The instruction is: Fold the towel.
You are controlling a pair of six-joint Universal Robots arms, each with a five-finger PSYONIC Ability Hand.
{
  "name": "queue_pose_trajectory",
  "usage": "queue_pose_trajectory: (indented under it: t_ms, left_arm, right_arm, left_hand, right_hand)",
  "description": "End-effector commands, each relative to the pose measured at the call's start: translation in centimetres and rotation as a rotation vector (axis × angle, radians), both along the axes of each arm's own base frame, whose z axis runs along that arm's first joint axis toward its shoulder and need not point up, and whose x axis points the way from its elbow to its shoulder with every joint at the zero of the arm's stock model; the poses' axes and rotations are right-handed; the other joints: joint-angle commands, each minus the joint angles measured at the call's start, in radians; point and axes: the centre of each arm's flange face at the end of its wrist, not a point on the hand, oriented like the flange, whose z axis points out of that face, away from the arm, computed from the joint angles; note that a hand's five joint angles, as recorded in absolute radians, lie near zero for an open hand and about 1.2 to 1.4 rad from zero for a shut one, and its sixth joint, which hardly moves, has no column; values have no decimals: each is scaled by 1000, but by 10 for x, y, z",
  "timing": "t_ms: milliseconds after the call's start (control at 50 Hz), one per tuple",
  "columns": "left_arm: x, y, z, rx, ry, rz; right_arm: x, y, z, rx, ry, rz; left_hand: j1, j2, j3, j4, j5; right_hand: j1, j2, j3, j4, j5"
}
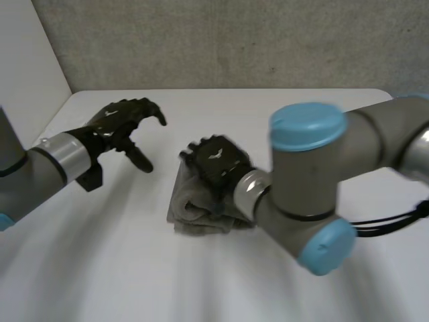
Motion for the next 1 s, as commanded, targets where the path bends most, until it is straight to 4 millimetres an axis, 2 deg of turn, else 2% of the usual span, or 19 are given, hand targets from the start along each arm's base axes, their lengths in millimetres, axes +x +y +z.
queue_pose_trajectory:
  t_ms: [20, 100, 140, 260, 360, 460, 560, 640, 680, 700, 740, 760, 780, 800, 840, 860, 900, 980, 1000]
  left_arm:
    - [-38, 11, -3, 63, 80, -89]
    - [-53, 11, -17, 85, 80, -99]
    - [-63, 10, -36, 112, 57, -80]
    - [-70, 8, -66, 163, 16, -44]
    - [-69, 6, -95, 199, -40, -32]
    - [-62, 4, -106, 169, -124, -24]
    - [-56, 4, -107, 134, -189, 17]
    - [-56, 6, -91, 103, -177, 21]
    - [-59, 11, -63, 60, -140, 15]
    - [-59, 11, -63, 59, -139, 15]
    - [-61, 16, -31, 13, -82, 18]
    - [-61, 16, -31, 13, -82, 18]
    - [-62, 21, -10, -22, -45, 15]
    - [-62, 21, -10, -23, -44, 15]
    - [-59, 27, 27, -80, 28, 30]
    - [-59, 27, 28, -80, 28, 30]
    - [-53, 30, 56, -117, 99, 59]
    - [-36, 25, 82, -158, 152, 160]
    - [-24, 17, 89, -177, 162, 235]
  right_arm:
    - [-37, -26, 13, 70, -111, -141]
    - [-42, -35, 6, 112, -125, -176]
    - [-48, -48, -9, 165, -130, -212]
    - [-48, -61, -28, 275, -183, -225]
    - [-44, -73, -60, 386, -206, -249]
    - [-41, -78, -78, 411, -184, -258]
    - [-41, -78, -68, 390, -199, -253]
    - [-41, -77, -45, 353, -228, -243]
    - [-43, -72, -18, 313, -258, -233]
    - [-43, -72, -18, 313, -258, -233]
    - [-47, -65, 13, 264, -296, -221]
    - [-47, -65, 13, 264, -296, -221]
    - [-50, -63, 28, 235, -317, -222]
    - [-50, -63, 28, 234, -317, -222]
    - [-59, -59, 59, 161, -363, -254]
    - [-59, -59, 59, 161, -363, -254]
    - [-80, -67, 86, 66, -400, -381]
    - [-104, -77, 111, -44, -424, -532]
    - [-114, -80, 120, -93, -415, -586]
  left_hand:
    - [-33, -30, -39, -43, -3]
    - [-30, -28, -36, -40, 0]
    - [-24, -22, -31, -34, 6]
    - [-21, -19, -28, -31, 9]
    - [-21, -19, -28, -31, 9]
    - [-21, -19, -28, -31, 9]
    - [-27, -25, -33, -37, 3]
    - [-27, -25, -33, -37, 3]
    - [-35, -33, -42, -46, -6]
    - [-36, -33, -42, -46, -6]
    - [-65, -63, -71, -75, -35]
    - [-65, -63, -72, -75, -35]
    - [-88, -86, -95, -98, -58]
    - [-88, -86, -95, -98, -59]
    - [-94, -92, -101, -104, -64]
    - [-94, -92, -101, -104, -64]
    - [-94, -92, -101, -104, -64]
    - [-94, -92, -101, -104, -64]
    - [-94, -92, -101, -104, -64]
  right_hand:
    - [-56, -57, -60, -67, -52]
    - [-56, -57, -60, -67, -52]
    - [-56, -57, -60, -67, -52]
    - [-56, -57, -60, -67, -52]
    - [-56, -57, -60, -67, -52]
    - [-56, -57, -60, -67, -52]
    - [-56, -57, -60, -67, -52]
    - [-56, -57, -60, -67, -52]
    - [-56, -57, -60, -67, -52]
    - [-56, -57, -60, -67, -52]
    - [-56, -57, -60, -67, -52]
    - [-56, -57, -60, -67, -52]
    - [-56, -57, -60, -67, -52]
    - [-56, -57, -60, -67, -52]
    - [-56, -57, -60, -67, -52]
    - [-56, -57, -60, -67, -52]
    - [-56, -57, -60, -67, -52]
    - [-56, -57, -60, -67, -52]
    - [-56, -57, -60, -67, -52]
